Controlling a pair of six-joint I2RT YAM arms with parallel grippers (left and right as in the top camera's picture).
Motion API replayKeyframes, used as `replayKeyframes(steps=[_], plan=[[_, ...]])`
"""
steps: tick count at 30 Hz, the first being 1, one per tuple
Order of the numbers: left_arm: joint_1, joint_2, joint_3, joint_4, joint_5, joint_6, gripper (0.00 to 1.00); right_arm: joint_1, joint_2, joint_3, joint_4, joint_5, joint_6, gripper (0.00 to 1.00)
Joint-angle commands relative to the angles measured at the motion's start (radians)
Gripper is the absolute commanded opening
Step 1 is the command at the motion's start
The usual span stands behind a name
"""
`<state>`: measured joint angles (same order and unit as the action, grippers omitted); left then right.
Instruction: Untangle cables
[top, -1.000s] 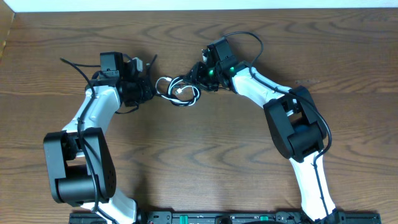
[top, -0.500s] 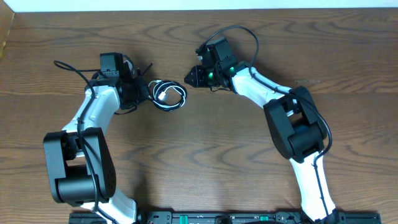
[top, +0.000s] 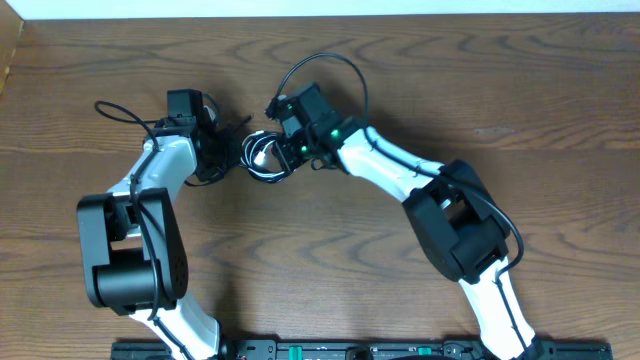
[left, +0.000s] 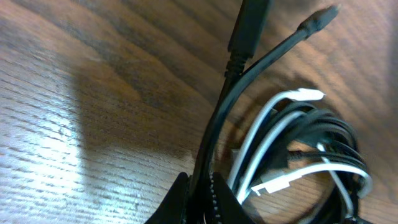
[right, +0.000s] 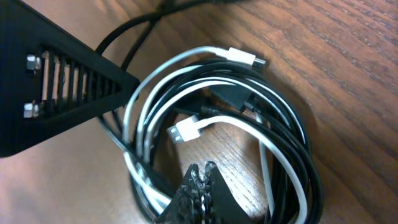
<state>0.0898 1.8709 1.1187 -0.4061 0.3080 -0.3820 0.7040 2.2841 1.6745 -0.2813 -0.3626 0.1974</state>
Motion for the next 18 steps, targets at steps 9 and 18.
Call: replayKeyframes(steps=[9,18], plan=[[0.002,0.021,-0.015,0.011,-0.014,-0.017,0.34,0.017,0.068,0.006,-0.012,0.173,-0.034,0.01],[-0.042,0.082,-0.015,0.063,-0.014,-0.016,0.42,0.016,0.068,0.006,-0.081,0.208,-0.023,0.01]])
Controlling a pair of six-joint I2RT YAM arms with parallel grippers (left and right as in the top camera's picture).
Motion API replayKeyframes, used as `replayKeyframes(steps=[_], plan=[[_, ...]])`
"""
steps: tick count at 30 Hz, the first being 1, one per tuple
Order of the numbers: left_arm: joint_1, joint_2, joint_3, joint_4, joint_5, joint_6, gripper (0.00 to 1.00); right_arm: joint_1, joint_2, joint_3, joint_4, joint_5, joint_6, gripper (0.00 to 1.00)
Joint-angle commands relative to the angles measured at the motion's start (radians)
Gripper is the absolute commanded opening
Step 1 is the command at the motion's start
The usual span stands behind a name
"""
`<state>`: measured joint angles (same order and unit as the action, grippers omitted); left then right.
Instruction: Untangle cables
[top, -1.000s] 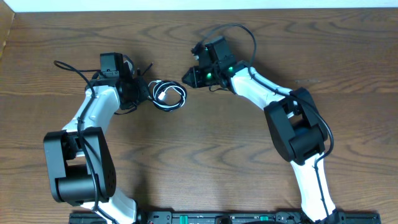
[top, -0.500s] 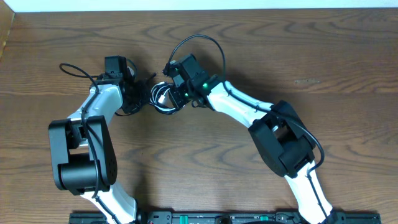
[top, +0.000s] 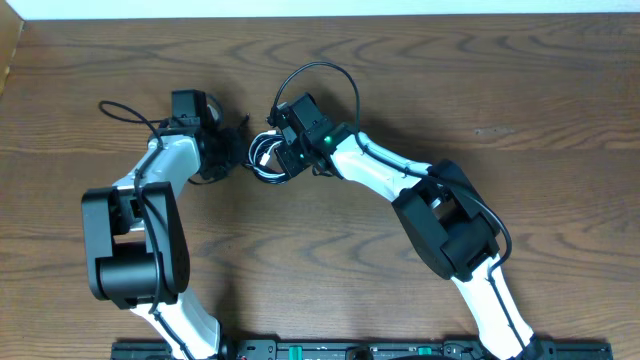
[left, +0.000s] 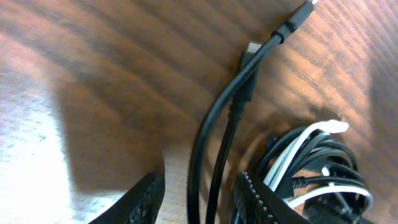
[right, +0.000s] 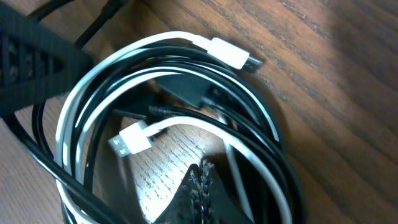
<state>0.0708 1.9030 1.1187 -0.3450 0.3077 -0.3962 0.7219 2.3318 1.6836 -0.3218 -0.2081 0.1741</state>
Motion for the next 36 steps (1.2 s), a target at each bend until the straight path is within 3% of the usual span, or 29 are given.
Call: replayKeyframes(steps=[1,8,12,15,20,28,36], plan=[[-0.023,0.051,-0.015,0.007,-0.014,-0.002,0.42,-0.002,0.021,-0.003,-0.055,0.084,0.011,0.01],[0.004,0.05,-0.014,-0.01,-0.172,0.0,0.41,-0.011,0.019,-0.002,-0.141,0.266,0.013,0.01],[0.029,0.049,-0.012,-0.021,-0.17,-0.01,0.41,-0.011,0.018,-0.002,-0.178,0.308,0.036,0.01],[0.05,0.047,0.006,-0.044,-0.145,-0.009,0.43,-0.011,0.018,-0.002,-0.187,0.311,0.038,0.01],[0.075,0.007,0.029,-0.056,0.048,0.029,0.55,-0.005,0.018,-0.002,-0.183,0.306,0.038,0.01],[0.063,-0.049,0.028,-0.049,0.158,0.028,0.57,0.016,0.018,-0.002,-0.165,0.306,0.037,0.01],[-0.011,-0.043,0.014,-0.04,0.111,0.028,0.57,0.018,0.018,-0.002,-0.167,0.307,0.037,0.01]])
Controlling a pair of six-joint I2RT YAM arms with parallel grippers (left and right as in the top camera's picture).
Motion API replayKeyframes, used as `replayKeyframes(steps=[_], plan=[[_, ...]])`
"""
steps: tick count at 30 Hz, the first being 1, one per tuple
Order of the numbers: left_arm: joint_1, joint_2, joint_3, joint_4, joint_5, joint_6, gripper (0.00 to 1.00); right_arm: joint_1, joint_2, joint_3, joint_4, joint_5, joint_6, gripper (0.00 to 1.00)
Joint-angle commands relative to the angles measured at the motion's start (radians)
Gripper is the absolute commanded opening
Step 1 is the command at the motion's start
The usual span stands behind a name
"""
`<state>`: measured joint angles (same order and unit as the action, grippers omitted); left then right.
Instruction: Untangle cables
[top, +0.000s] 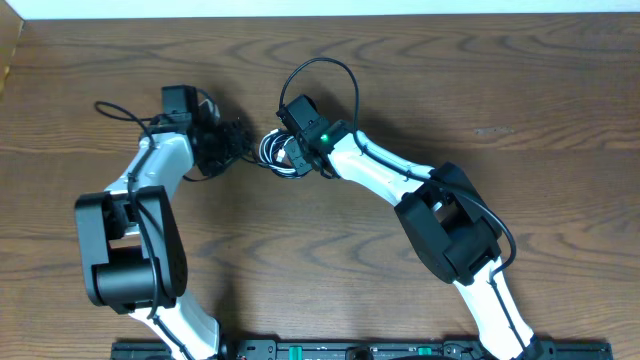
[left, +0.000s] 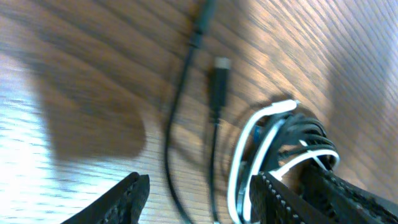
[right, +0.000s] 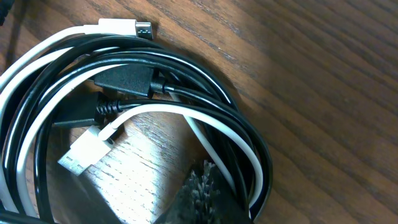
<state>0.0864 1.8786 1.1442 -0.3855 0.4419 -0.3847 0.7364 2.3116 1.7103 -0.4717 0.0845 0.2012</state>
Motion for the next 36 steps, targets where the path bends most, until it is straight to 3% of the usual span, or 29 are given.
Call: replayKeyframes(steps=[1,15,36], plan=[[-0.035,-0.017,-0.016,0.0,-0.047,0.016,0.57,0.003,0.038,-0.028,-0.017,0.014,0.01,0.01],[-0.072,0.017,-0.028,-0.025,-0.19,0.005,0.56,0.003,0.038,-0.028,-0.019,0.014,0.006,0.01],[-0.07,0.103,-0.028,0.009,-0.145,0.042,0.56,0.003,0.038,-0.028,-0.019,0.014,0.006,0.01]])
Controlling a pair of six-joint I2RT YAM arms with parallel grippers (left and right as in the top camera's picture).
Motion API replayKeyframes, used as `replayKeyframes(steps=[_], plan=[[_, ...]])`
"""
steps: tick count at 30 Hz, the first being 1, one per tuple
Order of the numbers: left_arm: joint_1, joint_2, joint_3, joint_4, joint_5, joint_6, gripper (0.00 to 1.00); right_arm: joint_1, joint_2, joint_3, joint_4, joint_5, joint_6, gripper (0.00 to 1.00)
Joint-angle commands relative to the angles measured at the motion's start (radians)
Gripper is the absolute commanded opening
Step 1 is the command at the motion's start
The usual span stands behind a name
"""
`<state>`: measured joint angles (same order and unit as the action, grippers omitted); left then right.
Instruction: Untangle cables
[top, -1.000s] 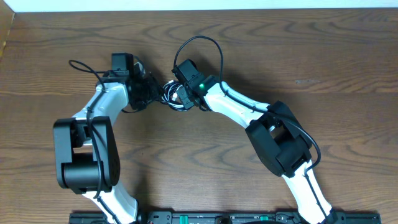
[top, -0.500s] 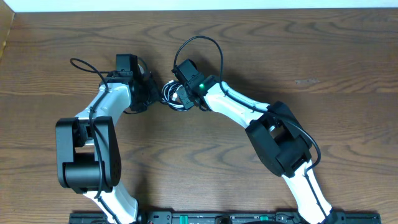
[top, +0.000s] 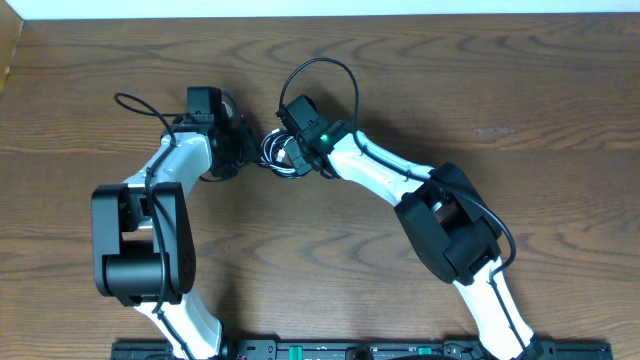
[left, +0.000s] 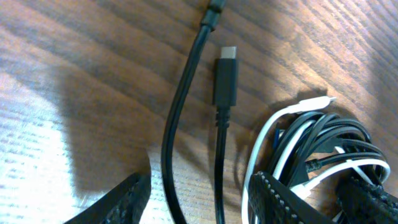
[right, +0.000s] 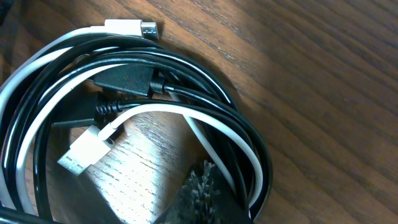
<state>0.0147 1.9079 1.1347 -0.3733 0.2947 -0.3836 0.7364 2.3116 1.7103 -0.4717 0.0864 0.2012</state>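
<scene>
A coil of black and white cables (top: 275, 152) lies on the wooden table between my two grippers. My left gripper (top: 238, 150) is open just left of it. In the left wrist view its fingers (left: 127, 199) straddle two loose black strands, one ending in a USB-C plug (left: 225, 78), with the coil (left: 323, 155) to the right. My right gripper (right: 202, 186) is shut, its tip inside the coil's loop (right: 124, 93) against the right-hand strands. Whether a strand is pinched cannot be told. A white flat plug (right: 81, 155) and a small white plug (right: 134, 27) lie in the coil.
The brown wooden table (top: 500, 100) runs to a white strip along its far edge. My right arm's own black lead arcs above the coil (top: 335, 70). The left arm's lead loops at the left (top: 135, 103).
My left gripper, still open, has moved right toward the coil, and the two loose black strands now lie squarely between its fingers. The right gripper and the coil have not moved.
At first my left gripper was shut on black strands beside the coil, and the right one was shut inside its loop. The left then stood open over those strands, later farther left and wider. The coil sat slightly farther right and turned. Now the left is near it again.
</scene>
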Motion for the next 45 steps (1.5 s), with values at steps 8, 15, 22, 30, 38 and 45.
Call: replayKeyframes(steps=[8,15,22,30,38,45], plan=[[0.006,0.071,-0.015,-0.019,0.011,0.076,0.56,0.003,0.038,-0.028,-0.019,0.012,0.002,0.02],[-0.019,0.073,-0.016,-0.072,-0.021,0.076,0.56,0.003,0.038,-0.028,-0.015,0.012,0.003,0.02],[-0.095,0.077,-0.018,-0.106,-0.161,0.074,0.57,0.003,0.038,-0.028,-0.011,0.012,0.003,0.05],[-0.109,0.107,-0.018,-0.14,-0.303,0.025,0.57,0.003,0.038,-0.028,-0.016,0.012,0.003,0.06],[-0.081,0.107,-0.018,-0.188,-0.479,-0.001,0.57,0.002,0.038,-0.028,-0.016,0.013,0.003,0.07],[-0.025,0.107,-0.018,-0.221,-0.479,-0.023,0.57,0.002,0.038,-0.028,-0.019,0.013,0.003,0.07]])
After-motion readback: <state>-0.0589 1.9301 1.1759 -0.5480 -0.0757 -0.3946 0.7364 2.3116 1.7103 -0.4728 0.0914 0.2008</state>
